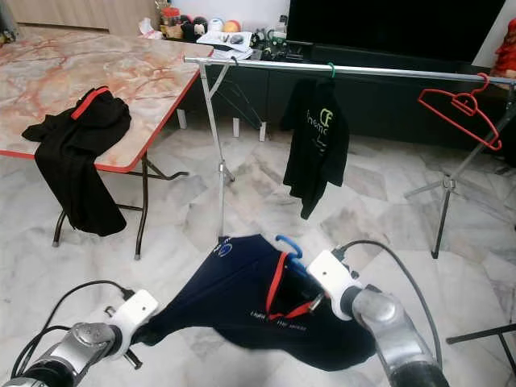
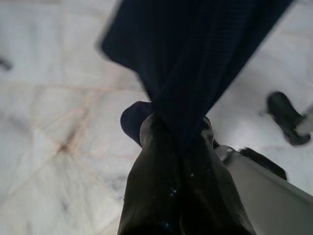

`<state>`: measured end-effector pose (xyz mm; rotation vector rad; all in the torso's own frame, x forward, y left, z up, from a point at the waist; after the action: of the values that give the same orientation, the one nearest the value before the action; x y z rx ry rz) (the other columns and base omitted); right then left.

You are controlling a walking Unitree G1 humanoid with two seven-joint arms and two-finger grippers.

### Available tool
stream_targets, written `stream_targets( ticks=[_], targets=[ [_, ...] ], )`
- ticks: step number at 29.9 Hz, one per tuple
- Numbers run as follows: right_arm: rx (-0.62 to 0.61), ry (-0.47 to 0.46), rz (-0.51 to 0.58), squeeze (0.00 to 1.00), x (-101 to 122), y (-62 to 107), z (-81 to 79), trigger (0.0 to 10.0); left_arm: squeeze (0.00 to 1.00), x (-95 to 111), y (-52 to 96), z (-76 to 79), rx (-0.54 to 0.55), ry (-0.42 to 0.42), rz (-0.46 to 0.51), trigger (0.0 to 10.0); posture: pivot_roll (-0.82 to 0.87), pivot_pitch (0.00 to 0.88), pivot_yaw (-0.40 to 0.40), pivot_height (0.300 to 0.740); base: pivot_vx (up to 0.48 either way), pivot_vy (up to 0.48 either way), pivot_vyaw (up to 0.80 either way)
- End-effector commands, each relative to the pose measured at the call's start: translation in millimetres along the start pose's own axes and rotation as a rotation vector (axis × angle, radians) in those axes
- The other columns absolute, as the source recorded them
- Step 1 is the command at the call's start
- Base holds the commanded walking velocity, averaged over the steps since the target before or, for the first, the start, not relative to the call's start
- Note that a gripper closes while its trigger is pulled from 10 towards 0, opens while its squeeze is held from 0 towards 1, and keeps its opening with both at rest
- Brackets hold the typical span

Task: Hang hanger

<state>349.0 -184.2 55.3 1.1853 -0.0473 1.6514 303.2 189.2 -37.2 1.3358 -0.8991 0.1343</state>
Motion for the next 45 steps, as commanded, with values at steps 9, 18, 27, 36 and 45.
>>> stream_targets(
  ticks=[9,18,27,36,45],
  targets=[
    [0.063,0.015,-0.078,0.00,-17,5.9,-13.5,10.0,0.00,-20,10.6,-23.8,0.105,-0.028,-0.048,0.0,-0.02,0.101,-0.023,0.740,0.000,0.000,0.00],
    [0.250,0.074,-0.113,0.00,-30,11.8,-45.6,10.0,0.00,-21,11.0,-23.9,0.110,-0.045,-0.046,0.0,-0.02,0.105,-0.024,0.740,0.000,0.000,0.00],
    [0.275,0.149,-0.224,0.00,-47,14.1,-52.9,10.0,0.00,5,17.0,-47.9,0.320,-0.002,0.093,3.7,-0.02,0.106,-0.028,0.740,0.000,0.000,0.00],
    [0.053,-0.150,-0.188,0.00,-38,-3.1,-50.4,10.0,1.00,33,19.3,-39.8,0.257,0.043,0.274,10.0,-0.02,0.109,-0.022,0.740,0.000,0.000,0.00],
    [-0.362,-0.292,-0.173,0.00,-32,-4.0,-17.4,10.0,1.00,38,20.3,-40.4,0.290,0.038,0.318,10.0,-0.03,0.114,-0.024,0.740,0.000,0.000,0.00]
  ],
)
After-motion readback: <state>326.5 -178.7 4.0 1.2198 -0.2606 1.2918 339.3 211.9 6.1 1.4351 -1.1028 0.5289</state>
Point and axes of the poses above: a point about 5 cm out from each wrist's last joint towards the gripper, its own y axis pointing back from the gripper into the wrist, its own x axis along the axis of the wrist's last joint, z = x × y, the point moved 4 cm from there along -y, pointing out of the wrist towards the gripper, and after that the axes turned 15 degrees about y, right-handed, at the moved point
